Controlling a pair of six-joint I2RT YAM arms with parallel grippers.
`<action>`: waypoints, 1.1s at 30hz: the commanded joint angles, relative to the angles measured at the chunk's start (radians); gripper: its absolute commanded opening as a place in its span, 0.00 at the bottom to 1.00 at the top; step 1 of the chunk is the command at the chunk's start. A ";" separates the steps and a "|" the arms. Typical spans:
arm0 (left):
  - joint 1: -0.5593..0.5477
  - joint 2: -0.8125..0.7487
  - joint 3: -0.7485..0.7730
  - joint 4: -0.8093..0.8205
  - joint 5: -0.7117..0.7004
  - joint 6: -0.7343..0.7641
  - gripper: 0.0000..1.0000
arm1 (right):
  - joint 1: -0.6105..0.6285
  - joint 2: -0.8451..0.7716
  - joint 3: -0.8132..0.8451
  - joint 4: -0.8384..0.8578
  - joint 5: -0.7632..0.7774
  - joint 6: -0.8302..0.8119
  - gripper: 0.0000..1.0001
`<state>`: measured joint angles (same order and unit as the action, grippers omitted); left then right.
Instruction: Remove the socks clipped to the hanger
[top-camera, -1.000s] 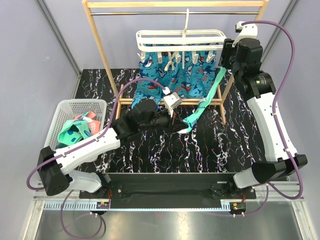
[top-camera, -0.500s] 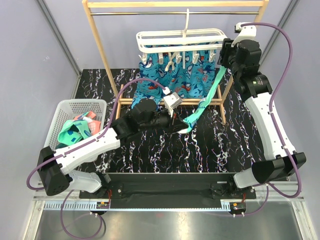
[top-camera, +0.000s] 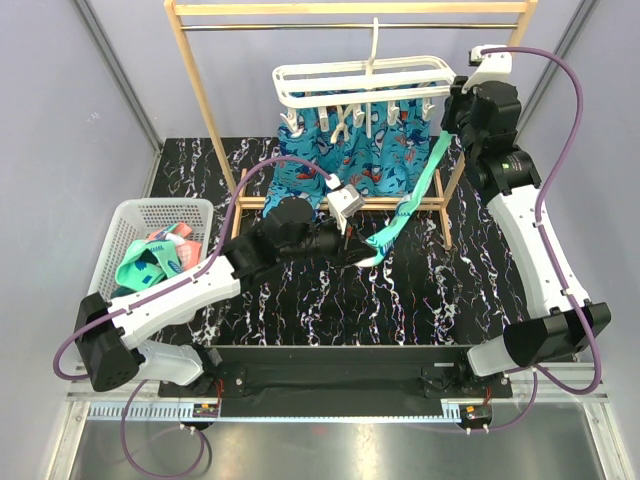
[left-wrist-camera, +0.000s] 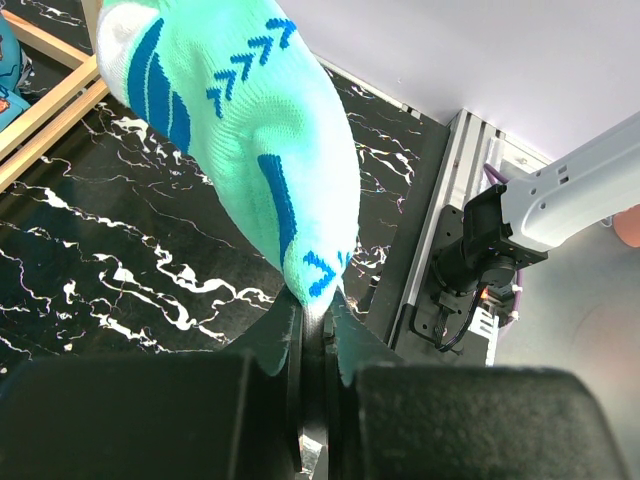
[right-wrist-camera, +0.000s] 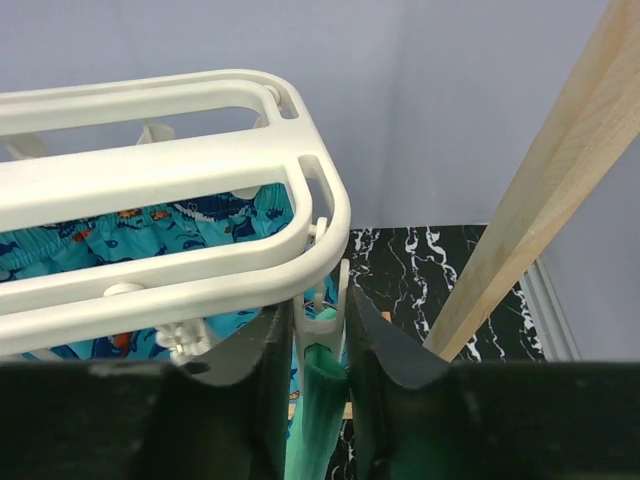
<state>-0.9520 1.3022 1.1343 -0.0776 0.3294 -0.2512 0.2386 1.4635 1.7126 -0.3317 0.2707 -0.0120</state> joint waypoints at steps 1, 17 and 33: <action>-0.002 -0.044 -0.007 0.064 0.014 0.001 0.00 | -0.009 -0.022 -0.002 0.077 0.010 -0.013 0.28; -0.002 -0.044 -0.007 0.062 0.007 0.006 0.00 | -0.010 -0.068 -0.033 0.079 0.007 0.000 0.00; -0.002 -0.057 -0.024 0.059 -0.064 0.009 0.00 | -0.010 -0.239 -0.157 -0.121 -0.024 0.162 0.74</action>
<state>-0.9520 1.2812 1.1118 -0.0761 0.3031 -0.2512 0.2333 1.2987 1.5867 -0.4049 0.2668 0.0959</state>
